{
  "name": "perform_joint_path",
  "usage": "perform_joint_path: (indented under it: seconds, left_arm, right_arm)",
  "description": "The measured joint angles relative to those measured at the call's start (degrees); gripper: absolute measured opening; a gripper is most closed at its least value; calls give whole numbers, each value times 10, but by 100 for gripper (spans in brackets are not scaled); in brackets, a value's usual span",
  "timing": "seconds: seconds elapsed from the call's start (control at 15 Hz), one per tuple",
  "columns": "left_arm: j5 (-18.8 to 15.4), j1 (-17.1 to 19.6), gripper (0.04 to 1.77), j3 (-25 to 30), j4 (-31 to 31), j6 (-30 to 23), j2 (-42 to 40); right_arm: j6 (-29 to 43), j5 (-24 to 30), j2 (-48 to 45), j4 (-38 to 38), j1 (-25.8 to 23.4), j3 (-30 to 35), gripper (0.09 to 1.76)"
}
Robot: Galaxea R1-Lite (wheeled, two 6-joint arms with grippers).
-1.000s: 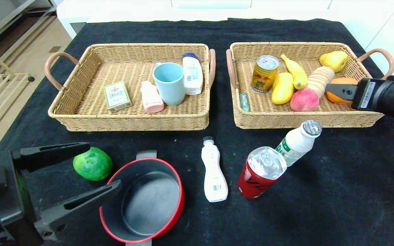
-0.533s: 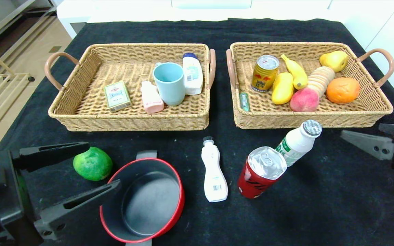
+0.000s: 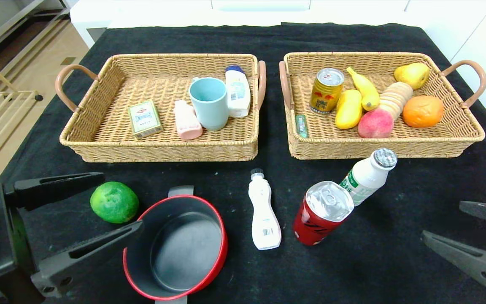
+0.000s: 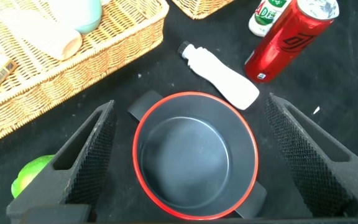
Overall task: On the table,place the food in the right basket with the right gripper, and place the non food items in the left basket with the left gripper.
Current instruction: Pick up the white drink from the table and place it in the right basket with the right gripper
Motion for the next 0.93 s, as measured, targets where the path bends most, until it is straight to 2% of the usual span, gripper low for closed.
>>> perform_joint_path:
  seconds: [0.13,0.33,0.47,0.8,0.93]
  left_arm:
    - [0,0,172,0,0,0,-1]
    - [0,0,172,0,1,0,-1]
    - [0,0,172,0,1,4,0]
    - [1,0,172,0,0,5,-2]
    - [1,0,172,0,0,5,-4]
  right_arm:
    - [0,-10,-5,0,28,12,170]
    - [3,-65,13,-8,68,18,170]
    - [5,-75,33,-33,92,19,170]
    - [5,-108,93,-125,108,4,170]
    - [6,-112,116,-134,109,-3,170]
